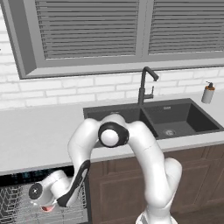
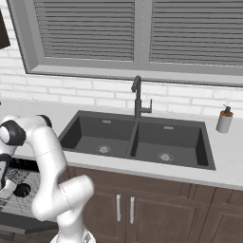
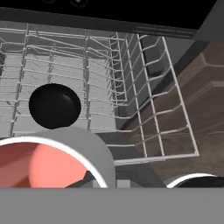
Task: Pick up the cup and bowl from the counter, place them in the dishwasher, and close the dishwasher door.
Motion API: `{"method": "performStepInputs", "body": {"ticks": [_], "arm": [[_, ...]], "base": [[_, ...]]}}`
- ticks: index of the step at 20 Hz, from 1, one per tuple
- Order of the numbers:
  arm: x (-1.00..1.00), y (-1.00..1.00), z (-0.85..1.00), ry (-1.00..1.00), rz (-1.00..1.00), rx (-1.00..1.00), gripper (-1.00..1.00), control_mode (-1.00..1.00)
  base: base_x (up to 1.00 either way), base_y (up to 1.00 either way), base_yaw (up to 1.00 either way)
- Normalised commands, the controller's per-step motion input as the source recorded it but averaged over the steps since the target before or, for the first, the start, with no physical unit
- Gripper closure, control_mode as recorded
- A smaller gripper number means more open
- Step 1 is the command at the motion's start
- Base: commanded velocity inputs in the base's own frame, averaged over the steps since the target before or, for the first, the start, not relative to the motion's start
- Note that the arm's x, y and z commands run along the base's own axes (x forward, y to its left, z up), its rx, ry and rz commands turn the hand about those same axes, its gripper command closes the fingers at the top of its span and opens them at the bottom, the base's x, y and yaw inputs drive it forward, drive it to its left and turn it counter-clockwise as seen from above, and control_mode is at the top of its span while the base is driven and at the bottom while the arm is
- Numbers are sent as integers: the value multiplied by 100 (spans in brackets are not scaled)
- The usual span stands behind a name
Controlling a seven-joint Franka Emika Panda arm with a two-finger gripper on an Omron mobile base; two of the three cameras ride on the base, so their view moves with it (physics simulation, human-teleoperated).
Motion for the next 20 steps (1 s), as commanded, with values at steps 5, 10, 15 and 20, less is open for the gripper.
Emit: {"method": "performStepInputs", "body": {"ticks": [5,10,15,20], "arm": [[4,-45,-35,7,-5,0,100,-100],[5,-33,-41,6,-6,0,100,-100],[11,-21,-37,3,-5,0,100,-100],[0,-15,-12,1,-3,0,100,-100]], "base": [[0,0,0],[0,0,0],[0,0,0],[0,0,0]]}}
